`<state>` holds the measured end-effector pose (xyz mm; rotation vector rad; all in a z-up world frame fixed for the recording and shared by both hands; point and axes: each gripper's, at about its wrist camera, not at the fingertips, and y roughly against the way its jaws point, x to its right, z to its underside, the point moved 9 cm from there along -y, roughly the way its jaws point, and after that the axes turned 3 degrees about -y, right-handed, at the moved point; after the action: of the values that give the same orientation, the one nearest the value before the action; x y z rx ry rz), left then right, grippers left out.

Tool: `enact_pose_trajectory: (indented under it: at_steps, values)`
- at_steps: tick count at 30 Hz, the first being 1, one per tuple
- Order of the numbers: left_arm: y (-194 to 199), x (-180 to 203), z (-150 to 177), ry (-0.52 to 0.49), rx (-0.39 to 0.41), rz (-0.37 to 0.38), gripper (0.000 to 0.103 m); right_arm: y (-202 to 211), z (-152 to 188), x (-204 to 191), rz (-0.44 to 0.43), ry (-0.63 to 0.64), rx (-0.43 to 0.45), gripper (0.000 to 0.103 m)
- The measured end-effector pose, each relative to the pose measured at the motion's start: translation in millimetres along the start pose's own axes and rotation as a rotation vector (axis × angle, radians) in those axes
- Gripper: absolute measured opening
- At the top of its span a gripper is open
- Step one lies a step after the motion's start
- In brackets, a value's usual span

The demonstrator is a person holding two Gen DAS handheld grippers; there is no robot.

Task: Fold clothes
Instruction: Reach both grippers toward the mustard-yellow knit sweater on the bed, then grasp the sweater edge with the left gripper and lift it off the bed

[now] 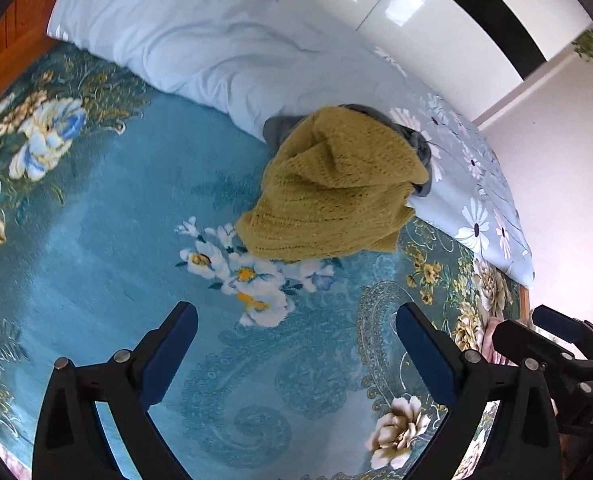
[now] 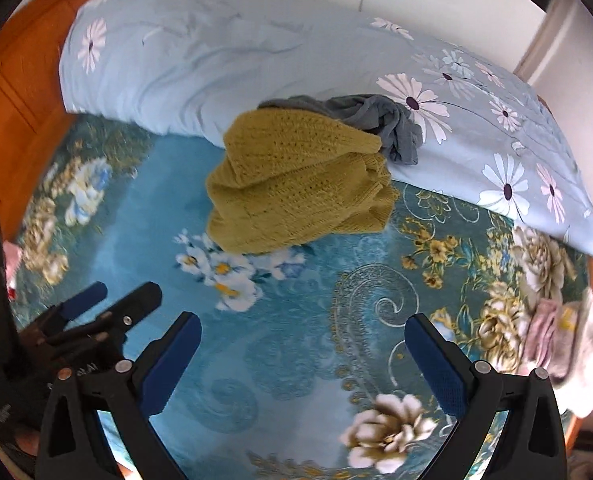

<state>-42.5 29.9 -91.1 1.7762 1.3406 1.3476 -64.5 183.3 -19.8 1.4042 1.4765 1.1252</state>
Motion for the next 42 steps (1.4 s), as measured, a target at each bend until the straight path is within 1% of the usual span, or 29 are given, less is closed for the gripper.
enact_pose_trajectory:
  at_steps: [2,4,7,10,13,16,19,22,25,27,29,30,31,32,33,34,35,36,38,39,42]
  values:
    - [-9,-8,3,0.009,-0.014,-0.013,0.100,-10,-4,2,0.006,0.022,-0.022,0.103]
    - [-19,-7,4,0.021,-0.029,-0.027,0.100,-21,-7,5,0.013,0.041,-0.044,0.103]
    - [-33,-13,8,0.050,-0.068,-0.030,0.100,-38,-10,9,0.012,0.058,-0.080,0.103]
    - [-48,-17,11,0.063,-0.089,-0.044,0.100,-59,-12,4,0.025,0.069,-0.107,0.103]
    - [-61,-18,14,0.084,-0.134,-0.058,0.100,-76,-11,3,0.002,0.071,-0.167,0.103]
    - [-71,-13,7,0.085,-0.144,-0.048,0.100,-91,-15,5,0.000,0.081,-0.177,0.103]
    - [-83,-5,-14,0.060,-0.121,-0.035,0.100,-105,-18,11,-0.006,0.077,-0.182,0.103]
    - [-96,11,-47,0.034,-0.117,-0.002,0.100,-113,-15,20,-0.028,0.040,-0.198,0.103]
    - [-105,30,-81,-0.002,-0.109,0.017,0.100,-115,-5,37,-0.048,-0.036,-0.221,0.103]
    - [-111,43,-101,-0.015,-0.111,0.027,0.099,-112,5,56,-0.041,-0.106,-0.223,0.103]
    - [-120,51,-119,-0.025,-0.110,0.010,0.099,-107,18,76,-0.016,-0.161,-0.222,0.103]
    - [-123,55,-126,-0.032,-0.109,0.005,0.095,-104,27,87,-0.004,-0.193,-0.222,0.103]
    - [-124,61,-131,-0.047,-0.109,0.002,0.081,-101,36,97,0.005,-0.222,-0.224,0.103]
    - [-126,64,-133,-0.067,-0.118,-0.016,0.072,-97,45,104,0.006,-0.245,-0.229,0.103]
    - [-128,66,-132,-0.084,-0.137,-0.038,0.048,-93,55,112,0.007,-0.269,-0.235,0.103]
    - [-130,67,-131,-0.095,-0.153,-0.058,0.019,-89,65,119,0.008,-0.292,-0.240,0.103]
    - [-129,69,-129,-0.091,-0.160,-0.063,0.010,-85,74,127,0.010,-0.313,-0.245,0.103]
    - [-125,72,-126,-0.084,-0.151,-0.054,0.009,-81,81,133,0.016,-0.329,-0.245,0.103]
    - [-106,79,-117,-0.093,-0.102,-0.047,0.007,-71,97,146,0.024,-0.368,-0.246,0.103]
    - [-100,81,-113,-0.104,-0.095,-0.047,0.006,-66,102,150,0.025,-0.386,-0.241,0.103]
    - [-59,97,-88,-0.167,-0.066,0.003,0.006,-47,116,161,0.010,-0.448,-0.215,0.103]
